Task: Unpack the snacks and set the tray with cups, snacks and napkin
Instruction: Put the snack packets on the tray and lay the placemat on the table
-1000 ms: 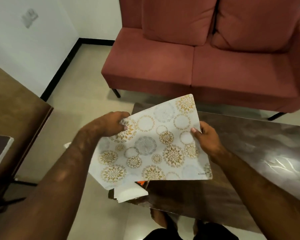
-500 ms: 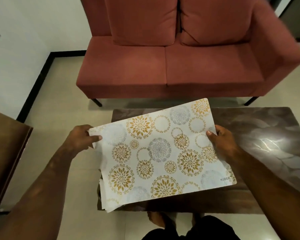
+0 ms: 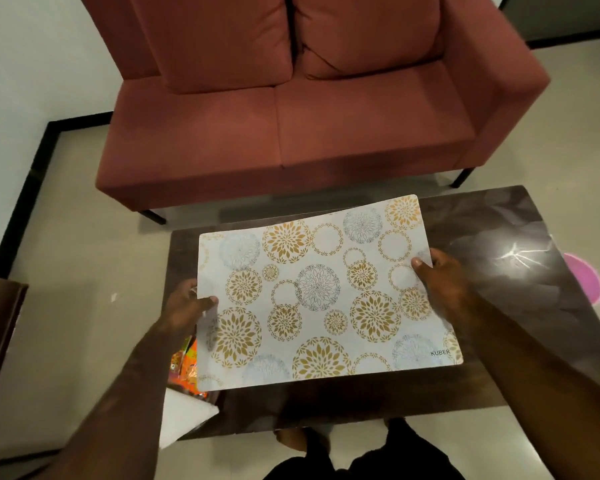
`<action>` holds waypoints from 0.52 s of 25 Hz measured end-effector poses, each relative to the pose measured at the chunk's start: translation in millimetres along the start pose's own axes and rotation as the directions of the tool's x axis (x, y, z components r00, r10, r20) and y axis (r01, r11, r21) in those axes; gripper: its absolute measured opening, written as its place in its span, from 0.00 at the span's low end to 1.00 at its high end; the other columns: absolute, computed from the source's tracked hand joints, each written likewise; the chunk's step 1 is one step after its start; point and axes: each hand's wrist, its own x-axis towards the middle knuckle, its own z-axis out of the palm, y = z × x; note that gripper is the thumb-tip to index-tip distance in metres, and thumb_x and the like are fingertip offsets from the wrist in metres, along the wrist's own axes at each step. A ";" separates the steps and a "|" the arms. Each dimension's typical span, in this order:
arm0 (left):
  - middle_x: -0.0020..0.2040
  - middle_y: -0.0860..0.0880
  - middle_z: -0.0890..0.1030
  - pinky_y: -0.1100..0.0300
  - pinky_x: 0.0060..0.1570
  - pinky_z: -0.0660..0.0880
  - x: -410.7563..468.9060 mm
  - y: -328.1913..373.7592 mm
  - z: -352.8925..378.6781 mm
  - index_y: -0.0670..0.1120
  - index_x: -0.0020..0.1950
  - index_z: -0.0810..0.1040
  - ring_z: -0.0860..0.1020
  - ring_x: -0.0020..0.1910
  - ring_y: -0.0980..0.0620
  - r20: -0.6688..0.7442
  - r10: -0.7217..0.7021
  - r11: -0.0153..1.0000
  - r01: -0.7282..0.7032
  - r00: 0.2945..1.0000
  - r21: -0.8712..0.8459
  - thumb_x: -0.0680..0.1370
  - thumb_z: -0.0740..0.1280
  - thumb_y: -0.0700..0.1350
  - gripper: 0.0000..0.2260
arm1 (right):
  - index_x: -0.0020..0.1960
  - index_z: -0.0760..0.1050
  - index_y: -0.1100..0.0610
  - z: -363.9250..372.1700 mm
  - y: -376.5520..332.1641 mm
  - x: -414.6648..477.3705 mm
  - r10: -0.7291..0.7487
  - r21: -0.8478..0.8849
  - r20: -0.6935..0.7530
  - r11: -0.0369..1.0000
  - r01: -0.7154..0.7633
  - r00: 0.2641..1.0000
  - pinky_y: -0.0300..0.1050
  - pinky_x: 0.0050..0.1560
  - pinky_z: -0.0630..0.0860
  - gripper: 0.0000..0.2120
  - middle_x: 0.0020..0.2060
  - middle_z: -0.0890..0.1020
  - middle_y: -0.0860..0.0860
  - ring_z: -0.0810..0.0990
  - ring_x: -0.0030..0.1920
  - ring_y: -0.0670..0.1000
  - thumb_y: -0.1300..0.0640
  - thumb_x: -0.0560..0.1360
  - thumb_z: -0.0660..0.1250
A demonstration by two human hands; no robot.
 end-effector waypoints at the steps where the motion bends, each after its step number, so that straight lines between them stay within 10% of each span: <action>1: 0.57 0.42 0.80 0.48 0.48 0.78 -1.6 7.8 22.7 0.46 0.62 0.75 0.80 0.52 0.42 -0.017 0.011 1.000 -0.011 1.000 0.002 0.77 0.71 0.37 0.15 | 0.65 0.80 0.55 -17.5 1.8 9.4 0.002 -0.005 -0.003 1.000 -0.002 1.000 0.42 0.38 0.83 0.11 0.54 0.88 0.49 0.89 0.47 0.48 0.54 0.86 0.65; 13: 0.60 0.45 0.79 0.45 0.56 0.78 43.9 72.2 271.8 0.45 0.59 0.73 0.79 0.58 0.42 -0.001 0.083 0.975 -0.081 0.997 0.209 0.78 0.64 0.32 0.13 | 0.71 0.77 0.62 -169.5 32.7 162.7 0.081 -0.142 -0.058 0.986 -0.089 0.995 0.61 0.65 0.82 0.16 0.63 0.85 0.59 0.86 0.60 0.62 0.56 0.87 0.62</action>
